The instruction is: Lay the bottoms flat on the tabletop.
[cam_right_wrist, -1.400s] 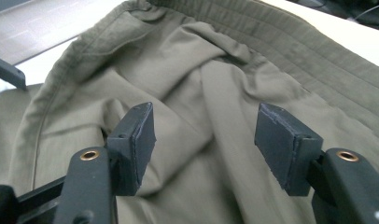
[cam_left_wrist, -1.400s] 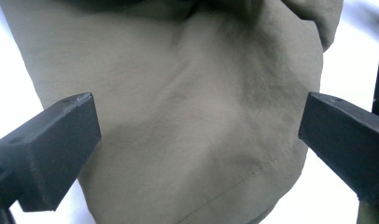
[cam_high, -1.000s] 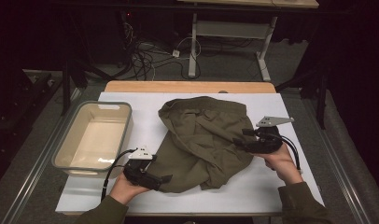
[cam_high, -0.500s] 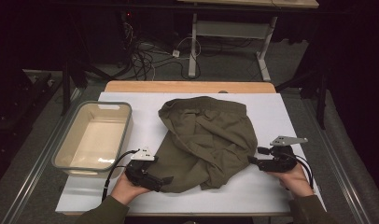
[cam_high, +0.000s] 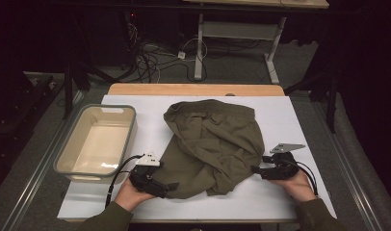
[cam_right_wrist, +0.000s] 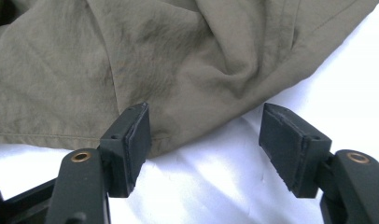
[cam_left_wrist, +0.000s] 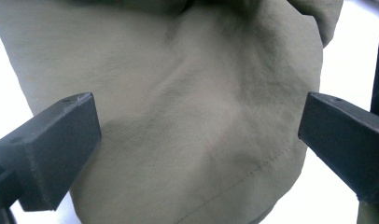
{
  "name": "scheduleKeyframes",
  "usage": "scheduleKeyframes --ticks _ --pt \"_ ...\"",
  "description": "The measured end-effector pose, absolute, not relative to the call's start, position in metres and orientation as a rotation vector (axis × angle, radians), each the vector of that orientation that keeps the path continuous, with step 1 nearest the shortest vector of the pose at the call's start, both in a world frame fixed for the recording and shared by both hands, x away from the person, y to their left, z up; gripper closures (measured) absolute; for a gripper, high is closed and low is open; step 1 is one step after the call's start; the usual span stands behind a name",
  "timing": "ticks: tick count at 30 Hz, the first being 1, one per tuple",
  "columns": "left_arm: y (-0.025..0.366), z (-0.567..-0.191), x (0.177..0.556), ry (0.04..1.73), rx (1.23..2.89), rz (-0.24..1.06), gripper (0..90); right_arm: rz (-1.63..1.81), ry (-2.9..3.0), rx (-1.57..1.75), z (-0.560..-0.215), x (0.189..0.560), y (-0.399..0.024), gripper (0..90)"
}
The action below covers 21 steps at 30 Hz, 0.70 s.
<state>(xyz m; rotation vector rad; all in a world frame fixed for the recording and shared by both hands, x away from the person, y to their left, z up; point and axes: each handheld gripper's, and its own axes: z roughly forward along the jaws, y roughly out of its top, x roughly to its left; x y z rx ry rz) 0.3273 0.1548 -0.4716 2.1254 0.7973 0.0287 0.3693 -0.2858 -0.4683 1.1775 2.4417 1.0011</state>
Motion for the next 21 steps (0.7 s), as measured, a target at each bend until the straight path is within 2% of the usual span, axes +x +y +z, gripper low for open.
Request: scheduleKeyframes --ticks 4,6,7,17,21 --pt "0.1541 -0.4716 0.3269 0.795 2.127 0.029 0.0 0.985 2.439 1.155 -0.4688 0.3677 -0.2827 46.8" --pt "0.1540 -0.4715 0.3267 0.793 2.128 0.030 0.0 0.982 2.436 1.142 -0.4689 0.3680 -0.2826 49.0" --pt "0.1541 -0.4717 0.3268 0.793 2.128 0.030 0.0 0.968 2.425 1.144 -0.4688 0.3679 -0.2825 55.9" --pt "0.1534 -0.4718 0.3266 0.789 2.133 0.030 0.0 0.975 2.437 1.092 -0.4690 0.3703 -0.2813 85.1" --pt "0.1537 -0.4718 0.3269 0.791 2.134 0.030 0.0 0.976 2.430 1.074 -0.4643 0.3711 -0.2829 89.1"
